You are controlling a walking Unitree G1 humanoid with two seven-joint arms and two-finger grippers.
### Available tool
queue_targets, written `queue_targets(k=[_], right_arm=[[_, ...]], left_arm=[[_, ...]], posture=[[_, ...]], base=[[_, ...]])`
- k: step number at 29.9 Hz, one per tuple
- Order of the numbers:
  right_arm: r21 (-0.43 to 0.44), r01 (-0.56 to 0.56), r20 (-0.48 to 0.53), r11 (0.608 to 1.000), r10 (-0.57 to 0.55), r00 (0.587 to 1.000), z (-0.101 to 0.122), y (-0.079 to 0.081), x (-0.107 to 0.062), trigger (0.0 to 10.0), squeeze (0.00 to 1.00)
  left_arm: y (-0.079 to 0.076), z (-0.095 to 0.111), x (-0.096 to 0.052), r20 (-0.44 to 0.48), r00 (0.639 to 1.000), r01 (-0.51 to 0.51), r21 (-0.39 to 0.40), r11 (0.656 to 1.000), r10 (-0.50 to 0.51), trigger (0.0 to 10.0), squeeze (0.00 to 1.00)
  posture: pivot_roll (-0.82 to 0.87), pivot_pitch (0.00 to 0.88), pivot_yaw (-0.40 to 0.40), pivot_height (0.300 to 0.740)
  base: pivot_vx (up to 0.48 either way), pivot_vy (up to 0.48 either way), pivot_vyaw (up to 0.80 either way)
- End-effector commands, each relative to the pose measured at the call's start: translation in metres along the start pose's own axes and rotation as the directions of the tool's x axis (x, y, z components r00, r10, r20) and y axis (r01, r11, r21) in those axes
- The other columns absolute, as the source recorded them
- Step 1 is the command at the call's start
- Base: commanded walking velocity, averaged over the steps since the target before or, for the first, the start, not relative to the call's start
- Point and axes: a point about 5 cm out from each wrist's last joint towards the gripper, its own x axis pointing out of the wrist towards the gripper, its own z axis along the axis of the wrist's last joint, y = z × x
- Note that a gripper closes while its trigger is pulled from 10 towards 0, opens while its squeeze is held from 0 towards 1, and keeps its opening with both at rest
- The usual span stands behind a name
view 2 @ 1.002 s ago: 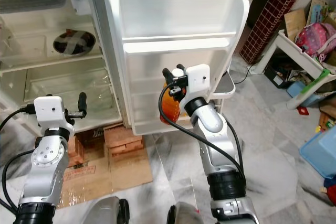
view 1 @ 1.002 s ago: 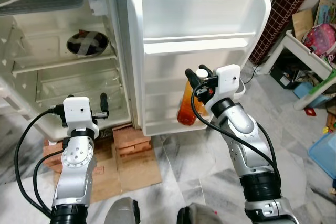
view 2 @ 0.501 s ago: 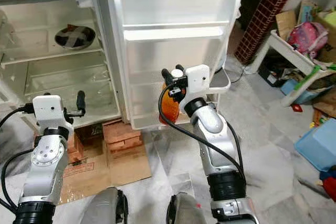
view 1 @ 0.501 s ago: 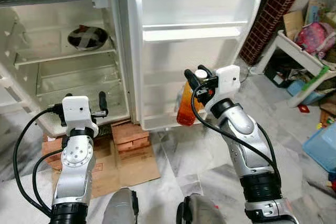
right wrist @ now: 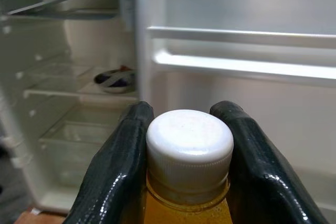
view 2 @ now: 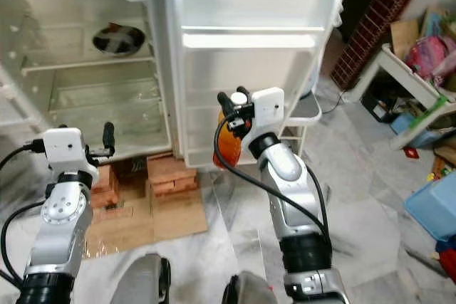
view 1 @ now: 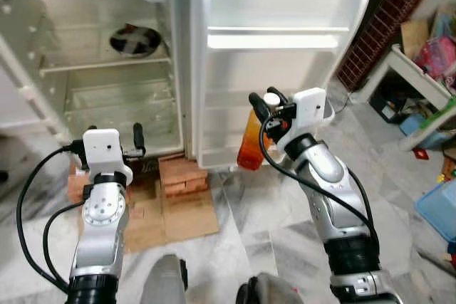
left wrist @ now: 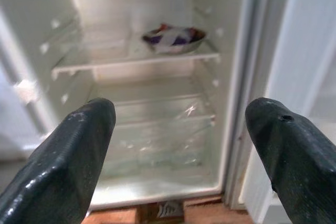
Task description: Restocking fridge
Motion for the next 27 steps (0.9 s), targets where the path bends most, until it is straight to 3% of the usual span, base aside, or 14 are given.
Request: queue_targets(k=[1, 11, 27], right_arm=[[-0.008, -0.010, 0.054, 1.000, 0.010, 0.999, 0.012, 0.000, 0.001, 10.0, 0.00], [-0.045, -0.096, 0.068, 0.994, 0.099, 0.993, 0.015, 0.011, 0.001, 10.0, 0.00], [-0.051, -0.098, 0.052, 0.994, 0.101, 0.994, 0.011, 0.010, -0.003, 10.0, 0.00]], left_arm=[[-0.002, 0.001, 0.000, 0.004, 1.000, 0.007, 0.003, 1.000, -0.007, 10.0, 0.00], [-0.003, 0.001, 0.000, 0.012, 1.000, 0.012, -0.005, 1.000, -0.011, 10.0, 0.00], [0.006, -0.002, -0.004, -0.002, 1.000, -0.008, 0.004, 1.000, 0.008, 10.0, 0.00]], posture=[[0.03, 0.089, -0.060, 0.740], [0.02, 0.088, -0.063, 0.740], [0.02, 0.090, -0.065, 0.740]], base=[[0.000, 0.000, 0.00], [0.212, 0.000, 0.00], [0.373, 0.000, 0.00]])
